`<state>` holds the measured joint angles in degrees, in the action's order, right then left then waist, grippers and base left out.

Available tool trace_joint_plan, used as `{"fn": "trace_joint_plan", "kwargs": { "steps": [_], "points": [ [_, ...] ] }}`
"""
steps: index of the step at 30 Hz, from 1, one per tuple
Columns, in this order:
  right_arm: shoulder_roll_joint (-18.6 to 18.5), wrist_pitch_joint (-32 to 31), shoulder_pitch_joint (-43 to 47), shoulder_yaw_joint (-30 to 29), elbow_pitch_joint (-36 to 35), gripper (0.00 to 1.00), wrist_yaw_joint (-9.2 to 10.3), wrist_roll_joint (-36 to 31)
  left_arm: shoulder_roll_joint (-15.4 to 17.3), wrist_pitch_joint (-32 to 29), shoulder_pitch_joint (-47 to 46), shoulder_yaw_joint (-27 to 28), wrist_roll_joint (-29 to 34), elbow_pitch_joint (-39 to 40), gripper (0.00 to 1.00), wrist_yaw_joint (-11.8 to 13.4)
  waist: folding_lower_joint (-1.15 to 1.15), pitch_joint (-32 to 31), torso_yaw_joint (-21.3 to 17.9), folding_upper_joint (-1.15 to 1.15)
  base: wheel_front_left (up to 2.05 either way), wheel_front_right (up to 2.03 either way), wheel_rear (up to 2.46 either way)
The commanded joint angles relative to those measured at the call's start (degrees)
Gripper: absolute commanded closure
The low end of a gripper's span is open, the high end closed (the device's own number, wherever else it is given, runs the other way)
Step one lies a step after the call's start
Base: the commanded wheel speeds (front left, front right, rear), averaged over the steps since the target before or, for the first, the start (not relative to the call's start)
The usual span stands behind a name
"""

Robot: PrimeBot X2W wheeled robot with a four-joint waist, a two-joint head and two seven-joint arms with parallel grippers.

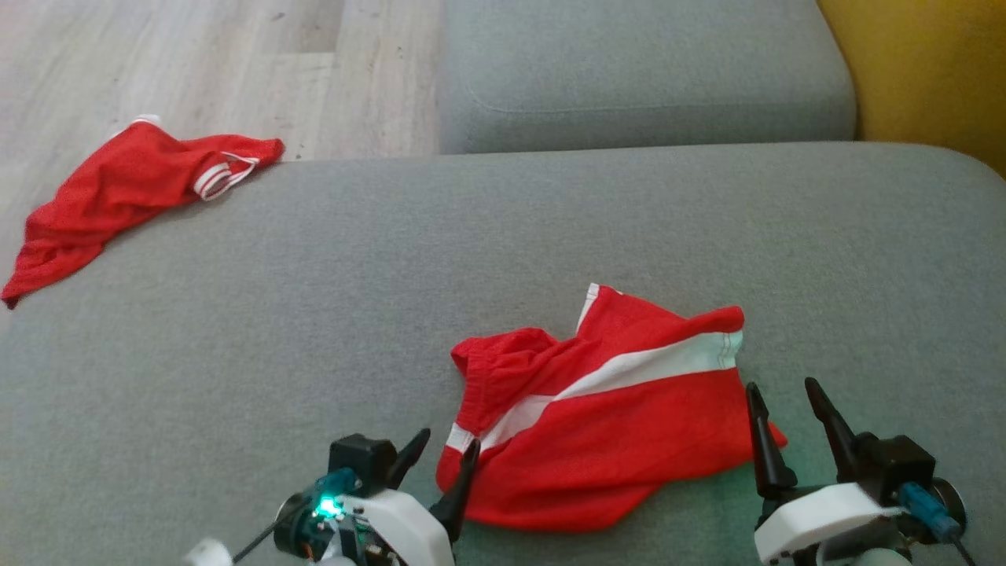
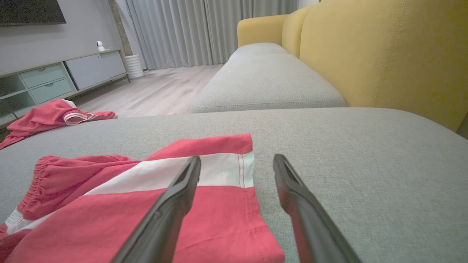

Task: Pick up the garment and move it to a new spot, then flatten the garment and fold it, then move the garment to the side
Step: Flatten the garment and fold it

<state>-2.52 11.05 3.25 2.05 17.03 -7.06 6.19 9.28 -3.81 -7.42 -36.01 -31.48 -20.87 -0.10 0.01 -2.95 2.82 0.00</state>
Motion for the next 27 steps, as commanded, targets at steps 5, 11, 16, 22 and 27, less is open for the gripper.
{"fn": "trace_joint_plan", "kwargs": {
  "steps": [5, 11, 16, 22, 27],
  "points": [
    [-0.36, -0.44, -1.95, 1.86, -2.47, 0.00, -0.43, -0.68, 0.14, -4.77, -5.52, 1.27, -1.93, -2.43, 0.00, -1.42, -0.01, 1.22, -1.65, 0.00, 0.00, 0.00, 0.00],
    [-0.36, -0.70, -2.31, 1.57, -2.74, 0.00, -0.43, -0.96, -0.05, -6.11, -8.07, 1.65, -3.10, -5.29, 0.00, -2.34, -0.01, 2.23, -2.75, 0.00, 0.00, 0.00, 0.00],
    [-0.36, -0.66, -2.50, 1.27, -2.63, 0.00, -0.43, -1.06, -0.30, -6.20, -9.12, 1.38, -3.50, -6.85, 0.00, -3.02, -0.01, 2.70, -3.14, 0.00, 0.00, 0.00, 0.00],
    [-0.36, -0.53, -2.92, 0.89, -2.37, 0.00, -0.43, -1.14, -0.69, -6.58, -9.79, 0.15, -3.44, -7.79, 0.35, -3.70, -0.01, 3.00, -3.33, 0.00, 0.00, 0.00, 0.00],
    [-0.36, -0.46, -3.28, 0.78, -2.22, 0.00, -0.43, -1.19, -0.93, -6.95, -10.23, -0.57, -3.40, -8.49, 0.59, -4.03, -0.01, 3.25, -3.56, 0.00, 0.00, 0.00, 0.00]
  ]
}}
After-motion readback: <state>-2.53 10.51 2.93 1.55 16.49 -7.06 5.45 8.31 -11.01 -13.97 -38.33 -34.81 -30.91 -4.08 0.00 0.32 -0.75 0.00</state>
